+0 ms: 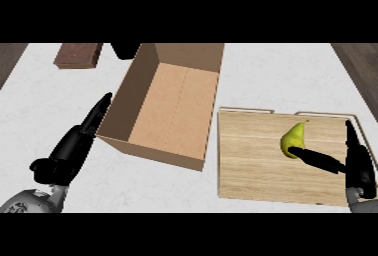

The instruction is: Pick the pear from the tray and place it in the cardboard box

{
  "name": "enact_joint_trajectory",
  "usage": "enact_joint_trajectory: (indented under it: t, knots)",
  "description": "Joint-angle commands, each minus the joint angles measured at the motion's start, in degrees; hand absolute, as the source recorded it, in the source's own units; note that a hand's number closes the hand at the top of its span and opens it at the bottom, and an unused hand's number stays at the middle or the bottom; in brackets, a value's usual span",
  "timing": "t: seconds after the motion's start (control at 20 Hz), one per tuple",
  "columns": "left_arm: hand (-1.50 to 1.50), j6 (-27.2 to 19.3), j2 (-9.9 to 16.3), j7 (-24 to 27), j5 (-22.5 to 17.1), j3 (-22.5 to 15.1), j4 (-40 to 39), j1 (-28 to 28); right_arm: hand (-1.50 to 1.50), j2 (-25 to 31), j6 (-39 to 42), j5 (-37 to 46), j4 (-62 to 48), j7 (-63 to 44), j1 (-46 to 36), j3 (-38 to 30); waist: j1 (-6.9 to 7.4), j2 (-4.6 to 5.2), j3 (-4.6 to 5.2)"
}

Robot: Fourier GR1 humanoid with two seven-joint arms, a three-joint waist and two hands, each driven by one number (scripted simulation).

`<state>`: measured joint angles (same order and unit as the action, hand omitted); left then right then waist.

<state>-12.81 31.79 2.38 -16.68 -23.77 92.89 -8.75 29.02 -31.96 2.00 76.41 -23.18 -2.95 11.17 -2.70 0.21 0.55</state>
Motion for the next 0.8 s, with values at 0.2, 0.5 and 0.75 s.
enact_joint_trajectory:
  t: [0.2,0.5,0.75]
  knots:
    - [0.0,1.1,-3.0,-2.1,0.8,-1.8,-2.7,-2.0,-1.5,13.6,4.0,12.6,20.0,-29.8,1.5,7.1,0.45,-0.74,-0.13]
    - [0.0,0.6,-6.2,-2.9,3.2,-2.6,-5.3,-5.8,-1.5,19.0,18.5,-2.7,33.7,-45.0,-3.4,0.8,0.94,-0.4,-0.38]
    - [0.0,3.0,-5.8,-3.5,3.1,-1.2,-4.0,-5.6,-1.5,18.5,20.4,-9.7,33.9,-51.3,-6.0,-2.4,2.35,-0.32,-0.48]
